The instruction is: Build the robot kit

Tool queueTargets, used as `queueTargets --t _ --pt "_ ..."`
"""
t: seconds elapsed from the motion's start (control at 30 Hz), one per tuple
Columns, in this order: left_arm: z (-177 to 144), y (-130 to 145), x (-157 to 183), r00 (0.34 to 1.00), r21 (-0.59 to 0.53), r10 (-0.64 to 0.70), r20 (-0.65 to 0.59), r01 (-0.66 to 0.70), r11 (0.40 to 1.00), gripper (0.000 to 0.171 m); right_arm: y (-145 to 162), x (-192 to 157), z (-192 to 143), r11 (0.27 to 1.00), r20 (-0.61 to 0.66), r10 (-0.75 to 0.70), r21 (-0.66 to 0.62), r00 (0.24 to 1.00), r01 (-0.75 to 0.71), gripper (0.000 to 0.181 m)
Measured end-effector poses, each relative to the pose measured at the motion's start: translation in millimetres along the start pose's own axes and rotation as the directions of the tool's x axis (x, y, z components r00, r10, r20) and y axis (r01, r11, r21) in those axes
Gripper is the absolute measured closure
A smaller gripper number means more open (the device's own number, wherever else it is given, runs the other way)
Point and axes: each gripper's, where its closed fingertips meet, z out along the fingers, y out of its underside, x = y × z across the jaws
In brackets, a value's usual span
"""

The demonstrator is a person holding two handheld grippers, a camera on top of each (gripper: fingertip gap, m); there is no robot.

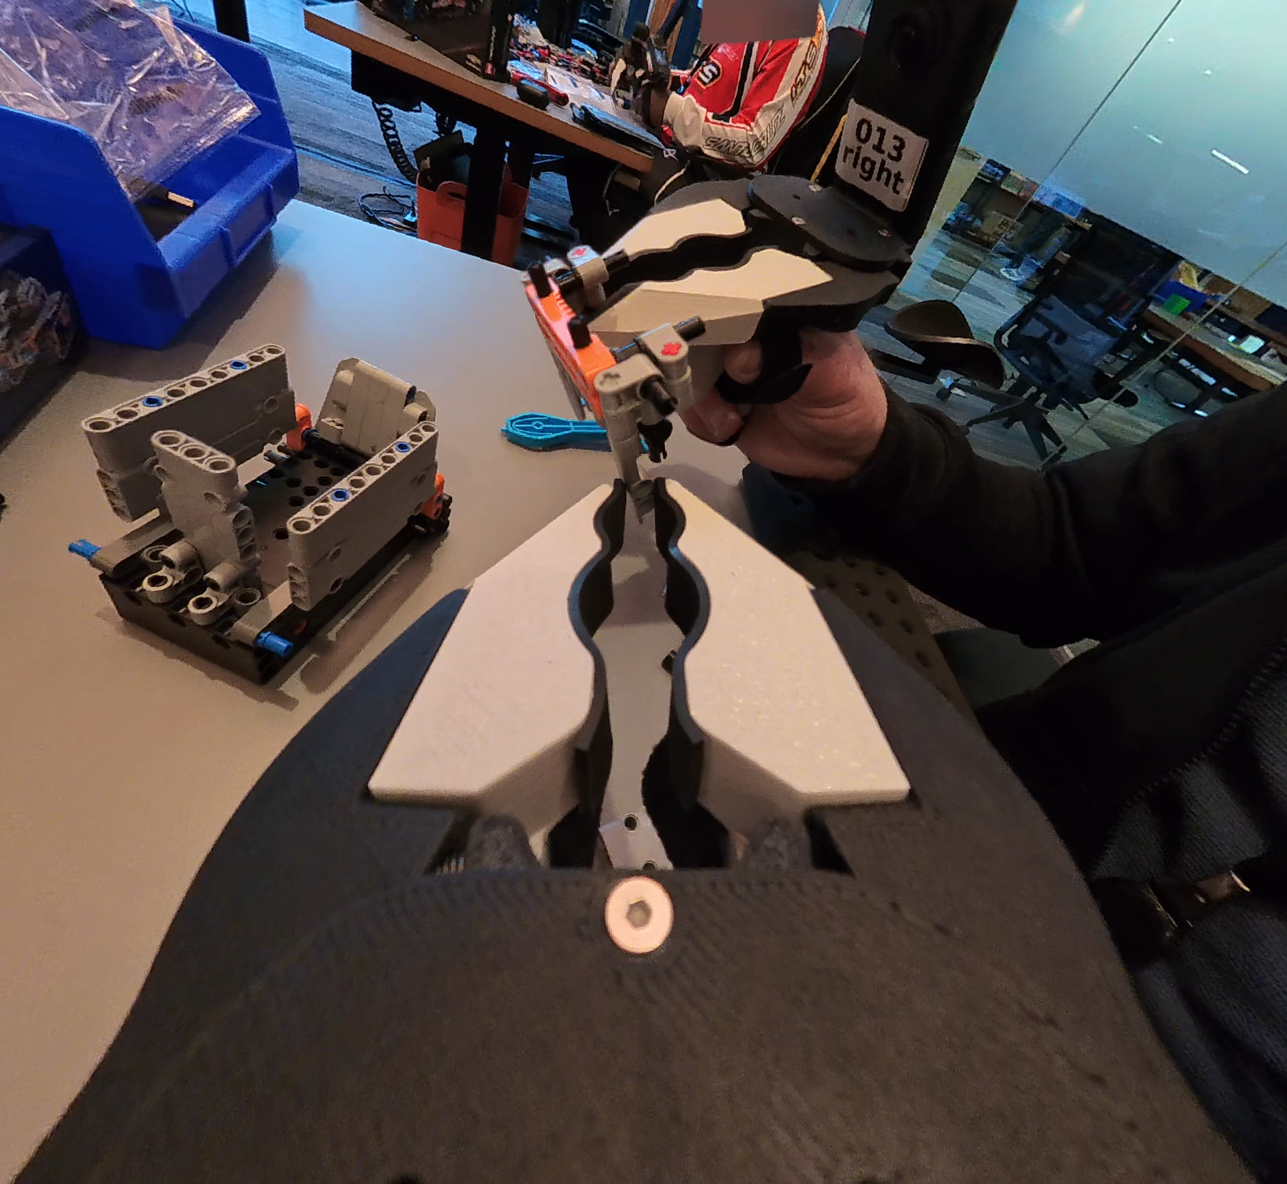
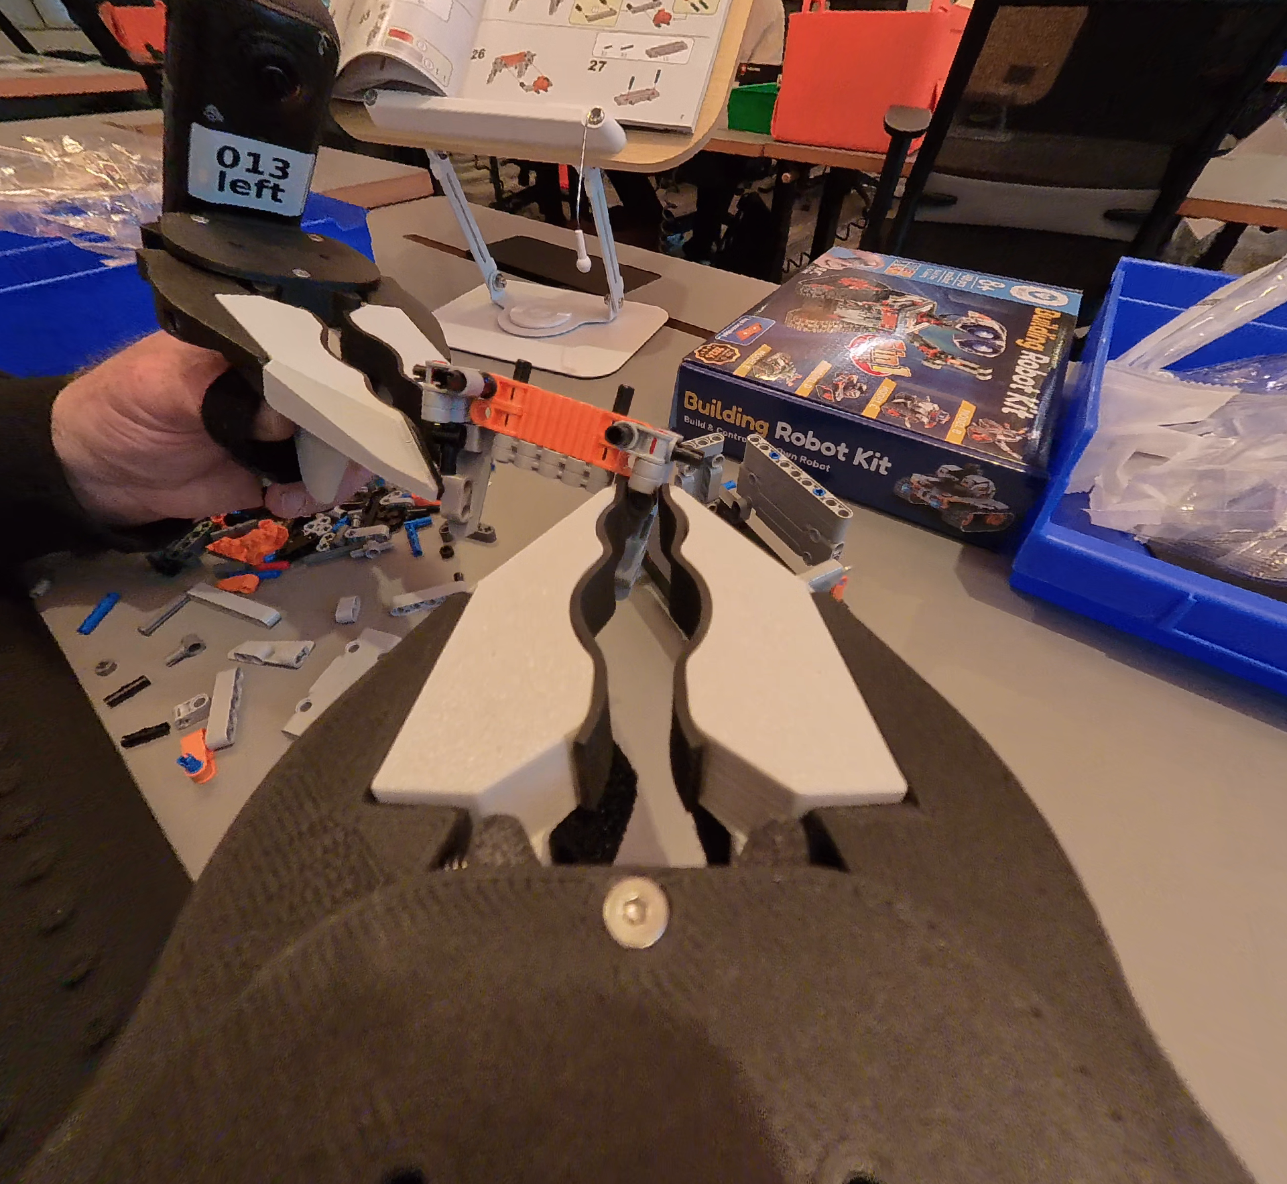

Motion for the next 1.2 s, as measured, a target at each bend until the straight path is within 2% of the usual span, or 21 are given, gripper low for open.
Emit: queueTargets --t 0.1,0.23,0.47,0.83,1.03,1.13,1.2 --pt "0 -2 0 1.0 0.009 -0.002 0.005 0.002 1.0 0.166 1 1 0 1.0 -0.006 0.004 -0.006 1.0 -0.004 0.175" --pt "6 0 2 1.0 -0.006 0.002 0.015 -0.002 1.0 0.151 2 -1 2 1.0 -0.006 0.002 -0.011 1.0 -0.002 0.177" --pt "14 1 7 1.0 -0.007 -0.014 -0.006 0.014 1.0 0.14 5 -2 5 0.999 -0.03 -0.013 -0.034 0.999 0.012 0.177" --pt "7 -3 -4 0.997 0.009 0.021 0.08 -0.022 1.0 0.148 11 -5 11 0.998 -0.015 -0.027 -0.058 1.0 0.026 0.176" --pt "4 6 -13 0.981 -0.068 0.126 0.15 -0.117 0.991 0.15 15 -4 10 0.997 0.006 -0.005 -0.078 1.0 0.006 0.172" --pt "2 10 -16 0.976 -0.098 0.148 0.162 -0.133 0.986 0.153 26 -2 8 0.99 0.017 0.022 -0.139 1.0 -0.02 0.161" --pt "1 15 -19 0.968 -0.132 0.176 0.181 -0.153 0.979 0.154 31 -6 1 0.983 0.043 0.012 -0.184 0.999 -0.004 0.162"
